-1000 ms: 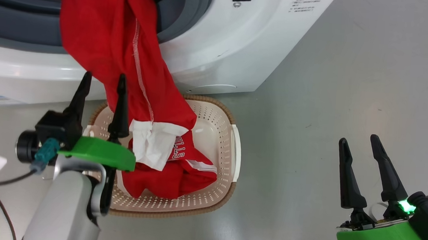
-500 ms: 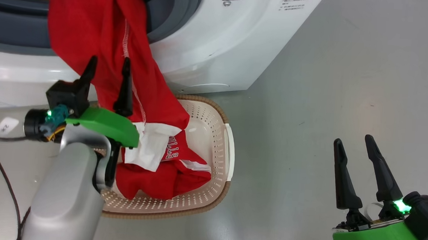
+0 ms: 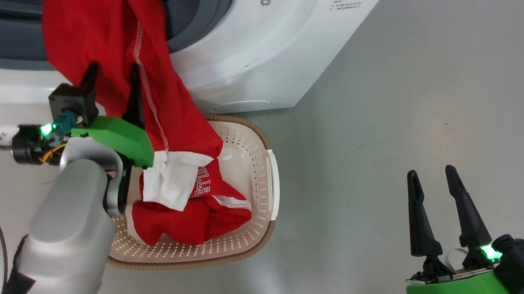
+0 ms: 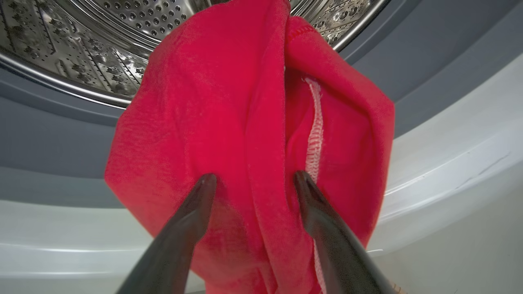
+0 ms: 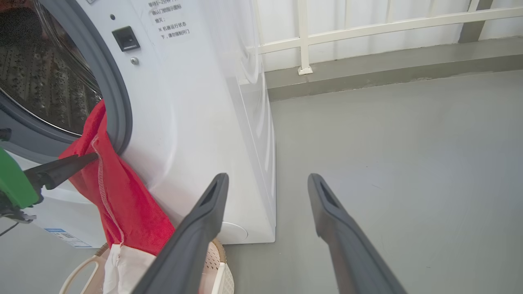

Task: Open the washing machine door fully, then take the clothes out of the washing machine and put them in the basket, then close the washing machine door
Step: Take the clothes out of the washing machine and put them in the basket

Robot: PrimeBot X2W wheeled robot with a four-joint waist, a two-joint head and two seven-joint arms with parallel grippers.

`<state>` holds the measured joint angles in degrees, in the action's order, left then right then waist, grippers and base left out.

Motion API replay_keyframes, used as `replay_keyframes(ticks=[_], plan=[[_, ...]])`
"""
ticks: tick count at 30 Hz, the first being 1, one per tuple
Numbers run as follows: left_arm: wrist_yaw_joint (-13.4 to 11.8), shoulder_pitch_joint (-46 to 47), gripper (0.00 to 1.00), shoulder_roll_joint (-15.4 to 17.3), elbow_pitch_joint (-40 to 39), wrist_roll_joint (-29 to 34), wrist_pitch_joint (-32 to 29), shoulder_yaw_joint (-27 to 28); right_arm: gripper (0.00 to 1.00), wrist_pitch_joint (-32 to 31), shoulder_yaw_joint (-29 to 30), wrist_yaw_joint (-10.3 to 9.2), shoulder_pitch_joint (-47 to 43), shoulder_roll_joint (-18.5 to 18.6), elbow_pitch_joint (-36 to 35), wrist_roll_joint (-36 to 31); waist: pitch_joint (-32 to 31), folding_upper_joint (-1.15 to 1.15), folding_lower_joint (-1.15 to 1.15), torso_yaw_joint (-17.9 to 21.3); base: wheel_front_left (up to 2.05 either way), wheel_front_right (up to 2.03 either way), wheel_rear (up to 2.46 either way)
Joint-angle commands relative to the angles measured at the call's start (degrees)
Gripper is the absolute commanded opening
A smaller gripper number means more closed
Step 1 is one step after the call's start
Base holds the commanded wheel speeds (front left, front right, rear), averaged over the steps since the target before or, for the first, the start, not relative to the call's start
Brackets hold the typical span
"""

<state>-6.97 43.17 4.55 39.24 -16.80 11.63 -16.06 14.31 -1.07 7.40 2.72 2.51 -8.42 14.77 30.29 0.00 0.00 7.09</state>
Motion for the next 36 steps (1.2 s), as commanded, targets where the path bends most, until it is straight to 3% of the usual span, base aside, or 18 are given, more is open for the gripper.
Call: replay_keyframes(ticks=[1, 11, 12, 13, 14, 26, 36], plan=[[-0.5, 1.3, 1.00, 1.8, 0.2, 0.3, 0.6, 1.2, 1.00, 0.7, -1.4, 0.09, 0.7, 0.4, -1.2, 0.5, 0.0, 0.00, 0.00, 0.1, 0.00, 0.00, 0.00], [-0.3, 4.1, 1.00, 1.9, 5.0, 0.3, 2.0, 0.7, 1.00, 0.7, -1.7, 0.09, 0.7, 0.4, -1.1, 0.3, 0.0, 0.00, 0.00, 0.6, 0.00, 0.00, 0.00], [-0.2, 4.3, 0.59, 1.9, 5.4, 0.4, 2.2, 0.6, 1.00, 0.7, -1.7, 0.09, 0.7, 0.4, -1.1, 0.3, 0.1, 0.00, 0.00, 0.6, 0.00, 0.00, 0.00], [0.0, 4.5, 0.26, 1.9, 5.8, 0.2, 2.3, 0.7, 1.00, 0.7, -1.7, 0.09, 0.7, 0.4, -1.1, 0.2, 0.1, 0.00, 0.00, 0.6, 0.00, 0.00, 0.00], [0.1, 4.7, 0.00, 1.8, 6.1, 0.1, 2.4, 0.7, 1.00, 0.7, -1.7, 0.09, 0.7, 0.4, -1.1, 0.2, 0.1, 0.00, 0.00, 0.6, 0.00, 0.00, 0.00], [2.1, 4.5, 0.00, 1.3, 4.5, -1.7, 3.3, 1.5, 1.00, 0.7, -1.4, 0.09, 0.5, 0.4, -1.2, 0.1, 0.2, 0.00, 0.00, -0.3, 0.00, 0.00, 0.00], [2.6, -0.3, 0.00, 1.7, -6.7, -1.8, 3.4, 2.7, 1.00, 0.7, -1.1, 0.09, 0.4, 0.4, -1.1, 0.2, 0.3, 0.00, 0.00, -1.1, 0.00, 0.00, 0.00]])
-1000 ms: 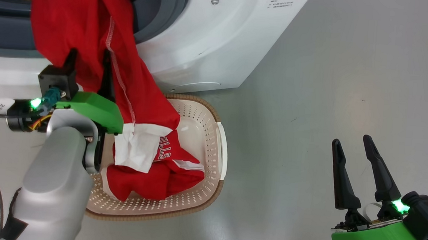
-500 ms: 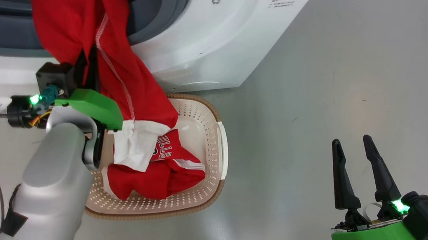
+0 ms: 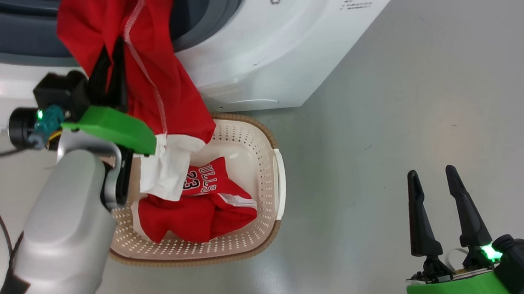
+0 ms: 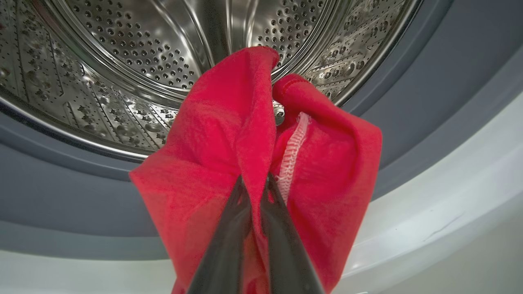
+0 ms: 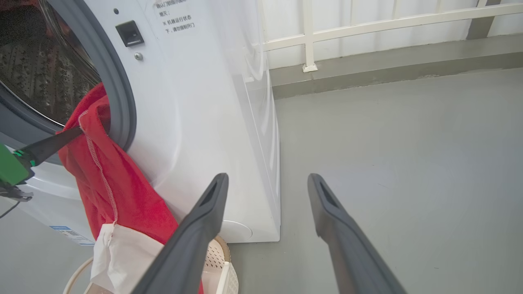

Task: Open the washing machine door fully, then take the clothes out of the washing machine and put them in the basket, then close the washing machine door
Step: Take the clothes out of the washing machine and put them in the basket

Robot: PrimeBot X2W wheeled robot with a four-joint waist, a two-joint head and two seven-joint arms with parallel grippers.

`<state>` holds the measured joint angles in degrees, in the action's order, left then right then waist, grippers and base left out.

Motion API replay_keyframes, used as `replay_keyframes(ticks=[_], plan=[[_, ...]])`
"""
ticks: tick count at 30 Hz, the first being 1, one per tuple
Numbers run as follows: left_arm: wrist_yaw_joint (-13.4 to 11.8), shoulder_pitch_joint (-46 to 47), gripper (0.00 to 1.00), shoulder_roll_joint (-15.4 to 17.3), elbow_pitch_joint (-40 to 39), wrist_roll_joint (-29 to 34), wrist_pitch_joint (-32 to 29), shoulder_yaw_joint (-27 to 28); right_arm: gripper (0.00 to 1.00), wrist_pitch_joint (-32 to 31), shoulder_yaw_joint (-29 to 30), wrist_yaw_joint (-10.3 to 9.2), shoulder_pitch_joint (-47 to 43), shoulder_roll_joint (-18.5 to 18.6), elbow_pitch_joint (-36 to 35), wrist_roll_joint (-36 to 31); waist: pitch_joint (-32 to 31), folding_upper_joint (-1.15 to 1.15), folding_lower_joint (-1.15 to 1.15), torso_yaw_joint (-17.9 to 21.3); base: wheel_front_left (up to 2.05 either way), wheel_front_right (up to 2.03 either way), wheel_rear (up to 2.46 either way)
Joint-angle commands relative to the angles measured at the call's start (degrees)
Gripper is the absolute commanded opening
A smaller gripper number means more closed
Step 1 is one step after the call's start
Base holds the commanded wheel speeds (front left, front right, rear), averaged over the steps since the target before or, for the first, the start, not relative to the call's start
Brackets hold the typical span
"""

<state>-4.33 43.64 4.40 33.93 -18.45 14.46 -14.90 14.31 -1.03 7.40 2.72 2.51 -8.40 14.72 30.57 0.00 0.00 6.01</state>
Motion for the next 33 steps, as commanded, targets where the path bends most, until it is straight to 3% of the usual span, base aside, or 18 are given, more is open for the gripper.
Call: replay_keyframes(ticks=[1, 10, 23, 28, 33], plan=[[-0.1, -1.5, 0.00, 1.9, -2.8, -0.1, 0.5, 1.6, 1.00, 0.7, -1.1, 0.09, 0.4, 0.4, -1.2, 0.3, 0.0, 0.00, 0.00, -0.1, 0.00, 0.00, 0.00], [-1.7, -10.0, 0.00, 2.8, -16.2, 0.6, 0.0, 0.8, 1.00, 0.7, -0.5, 0.09, 0.2, 0.4, -1.5, 0.3, -0.1, 0.00, 0.00, -1.0, 0.00, 0.00, 0.00], [-4.8, -24.5, 0.00, 2.7, -32.6, 0.1, -6.8, -3.1, 1.00, 0.7, 0.3, 0.09, 0.3, 0.4, -2.1, 0.3, 0.4, 0.00, 0.00, -2.6, 0.00, 0.00, 0.00], [-4.3, -26.6, 0.00, 2.1, -30.4, -1.1, -8.0, -4.6, 1.00, 0.7, 0.1, 0.09, 0.4, 0.4, -2.2, 0.1, 0.6, 0.00, 0.00, -2.5, 0.00, 0.00, 0.00], [-3.1, -25.7, 0.00, 1.6, -22.4, -2.0, -8.0, -5.6, 1.00, 0.7, -0.1, 0.09, 0.7, 0.4, -2.1, 0.0, 0.8, 0.00, 0.00, -2.1, 0.00, 0.00, 0.00]])
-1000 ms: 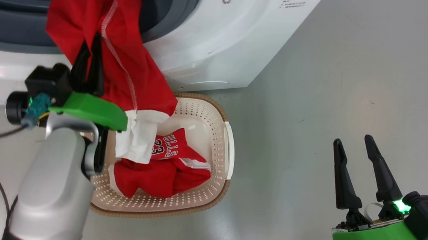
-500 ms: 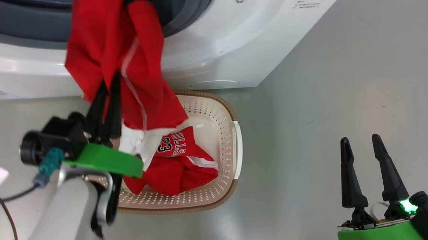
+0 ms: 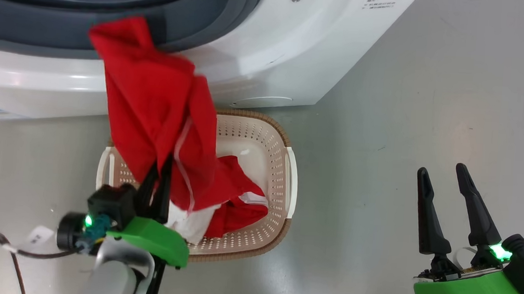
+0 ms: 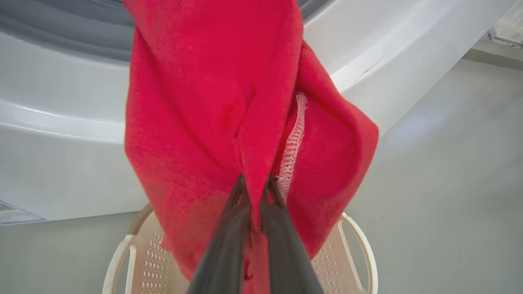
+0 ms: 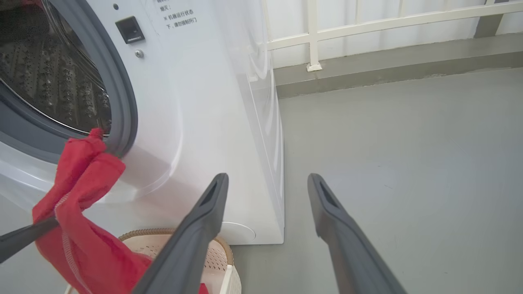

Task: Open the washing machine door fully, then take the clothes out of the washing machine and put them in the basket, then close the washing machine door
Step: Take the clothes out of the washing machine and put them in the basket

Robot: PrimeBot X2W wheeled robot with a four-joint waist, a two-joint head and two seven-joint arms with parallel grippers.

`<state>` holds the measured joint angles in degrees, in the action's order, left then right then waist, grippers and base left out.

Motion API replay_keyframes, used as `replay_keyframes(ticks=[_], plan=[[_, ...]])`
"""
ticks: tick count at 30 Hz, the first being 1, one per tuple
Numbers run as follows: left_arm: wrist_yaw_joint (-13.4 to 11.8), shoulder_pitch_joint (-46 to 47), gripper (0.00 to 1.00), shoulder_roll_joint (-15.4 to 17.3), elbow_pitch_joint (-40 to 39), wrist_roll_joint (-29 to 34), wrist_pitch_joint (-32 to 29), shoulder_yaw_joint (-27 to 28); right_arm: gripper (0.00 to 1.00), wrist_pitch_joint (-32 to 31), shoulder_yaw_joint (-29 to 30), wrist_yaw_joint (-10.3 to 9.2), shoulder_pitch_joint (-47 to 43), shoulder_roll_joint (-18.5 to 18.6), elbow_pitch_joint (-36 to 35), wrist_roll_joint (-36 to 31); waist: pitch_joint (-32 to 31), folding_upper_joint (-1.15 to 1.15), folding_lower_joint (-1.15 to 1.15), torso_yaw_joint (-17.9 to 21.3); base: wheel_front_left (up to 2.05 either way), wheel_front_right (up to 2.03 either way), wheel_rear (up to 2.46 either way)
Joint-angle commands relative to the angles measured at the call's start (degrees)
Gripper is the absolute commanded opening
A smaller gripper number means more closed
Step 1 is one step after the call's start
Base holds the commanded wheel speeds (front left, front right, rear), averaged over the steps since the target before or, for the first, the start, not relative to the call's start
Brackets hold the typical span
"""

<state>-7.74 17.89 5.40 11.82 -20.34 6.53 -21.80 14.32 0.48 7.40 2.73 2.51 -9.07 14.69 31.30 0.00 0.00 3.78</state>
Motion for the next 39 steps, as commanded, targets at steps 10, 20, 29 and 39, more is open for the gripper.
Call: replay_keyframes(ticks=[10, 20, 29, 39], plan=[[2.6, 7.1, 0.00, -0.6, 20.7, 0.0, 2.5, -0.8, 1.00, 0.7, -1.9, 0.09, 0.9, 0.4, -1.5, 0.0, 0.4, 0.00, 0.00, 1.2, 0.00, 0.00, 0.00], [5.8, 16.9, 0.00, -2.2, 43.2, -3.8, 5.4, -1.0, 1.00, 0.7, -2.8, 0.09, 1.6, 0.4, -1.2, 0.3, 1.3, 0.00, 0.00, 2.1, 0.00, 0.00, 0.00], [8.2, 20.6, 0.00, -2.5, 52.7, -8.3, 7.4, -3.2, 1.00, 0.7, -2.9, 0.09, 2.2, 0.4, -0.9, 0.3, 1.7, 0.00, 0.00, 2.7, 0.00, 0.00, 0.00], [7.6, 22.8, 1.00, -2.5, 53.3, -14.6, 8.1, -8.1, 1.00, 0.7, -2.8, 0.09, 2.3, 0.4, -0.6, 0.3, 1.7, 0.00, 0.00, 2.3, 0.00, 0.00, 0.00]])
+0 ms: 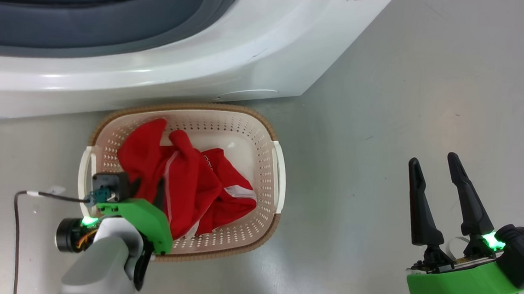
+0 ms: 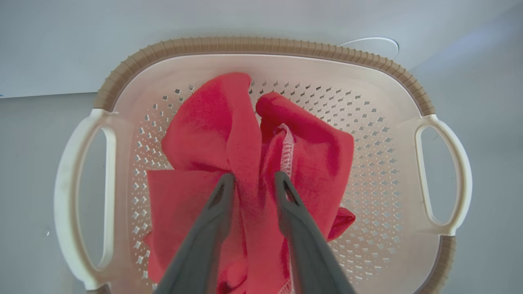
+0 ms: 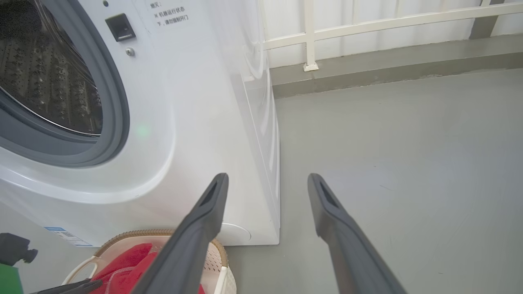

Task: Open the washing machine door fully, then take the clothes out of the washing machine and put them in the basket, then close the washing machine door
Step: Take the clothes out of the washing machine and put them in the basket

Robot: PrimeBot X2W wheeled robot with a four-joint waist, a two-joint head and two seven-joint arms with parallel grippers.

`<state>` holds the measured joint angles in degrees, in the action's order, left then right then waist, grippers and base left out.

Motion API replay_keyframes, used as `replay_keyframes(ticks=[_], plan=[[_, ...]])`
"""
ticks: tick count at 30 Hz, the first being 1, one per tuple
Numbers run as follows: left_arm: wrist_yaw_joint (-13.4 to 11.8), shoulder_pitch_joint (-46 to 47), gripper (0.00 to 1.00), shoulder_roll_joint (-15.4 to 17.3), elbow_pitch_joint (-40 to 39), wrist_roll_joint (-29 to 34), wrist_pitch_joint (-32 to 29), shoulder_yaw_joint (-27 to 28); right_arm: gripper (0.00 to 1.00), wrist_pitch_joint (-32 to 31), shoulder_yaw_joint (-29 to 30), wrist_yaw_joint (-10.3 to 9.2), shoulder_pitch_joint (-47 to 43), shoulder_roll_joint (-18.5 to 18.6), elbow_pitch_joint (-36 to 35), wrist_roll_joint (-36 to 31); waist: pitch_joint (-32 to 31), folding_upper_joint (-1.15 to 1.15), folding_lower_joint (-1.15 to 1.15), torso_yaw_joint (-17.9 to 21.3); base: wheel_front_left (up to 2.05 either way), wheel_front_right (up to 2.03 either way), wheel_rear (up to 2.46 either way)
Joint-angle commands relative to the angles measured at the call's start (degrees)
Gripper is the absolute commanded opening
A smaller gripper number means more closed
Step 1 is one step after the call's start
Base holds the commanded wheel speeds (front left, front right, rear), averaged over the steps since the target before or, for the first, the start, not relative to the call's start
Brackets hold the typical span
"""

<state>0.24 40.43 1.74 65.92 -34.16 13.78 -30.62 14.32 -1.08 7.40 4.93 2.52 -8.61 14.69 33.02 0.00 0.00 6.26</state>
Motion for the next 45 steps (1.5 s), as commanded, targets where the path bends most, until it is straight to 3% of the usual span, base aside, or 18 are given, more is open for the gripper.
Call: replay_keyframes(ticks=[1, 10, 20, 34, 45], plan=[[-0.5, 0.7, 1.00, 1.1, -1.1, -1.2, 0.9, 0.4, 1.00, 0.7, -1.3, 0.09, 0.1, 0.4, -1.1, 0.3, -0.1, 0.00, 0.00, -0.3, 0.00, 0.00, 0.00], [-1.6, 2.4, 1.00, 1.1, -4.8, -4.1, 1.2, -0.4, 1.00, 0.7, -1.0, 0.09, -0.3, 0.4, -1.3, 0.2, -0.5, 0.00, 0.00, -1.1, 0.00, 0.00, 0.00], [-4.4, -0.5, 1.00, 1.6, -19.1, -0.1, 1.2, 5.3, 1.00, 0.7, -0.5, 0.09, -0.9, 0.4, -1.7, 0.0, -0.8, 0.00, 0.00, -2.2, 0.00, 0.00, 0.00], [-9.3, -17.2, 1.00, 2.9, -50.6, 10.6, 1.2, 15.1, 1.00, 0.7, -0.6, 0.09, -1.7, 0.4, -1.7, -0.6, -2.9, 0.00, 0.00, -4.1, 0.00, 0.00, 0.00], [-10.4, -28.8, 1.00, 2.3, -62.1, 14.3, 1.2, 16.7, 1.00, 0.7, -0.7, 0.09, -2.8, 0.4, -1.2, -1.5, -6.6, 0.00, 0.00, -4.9, 0.00, 0.00, 0.00]])
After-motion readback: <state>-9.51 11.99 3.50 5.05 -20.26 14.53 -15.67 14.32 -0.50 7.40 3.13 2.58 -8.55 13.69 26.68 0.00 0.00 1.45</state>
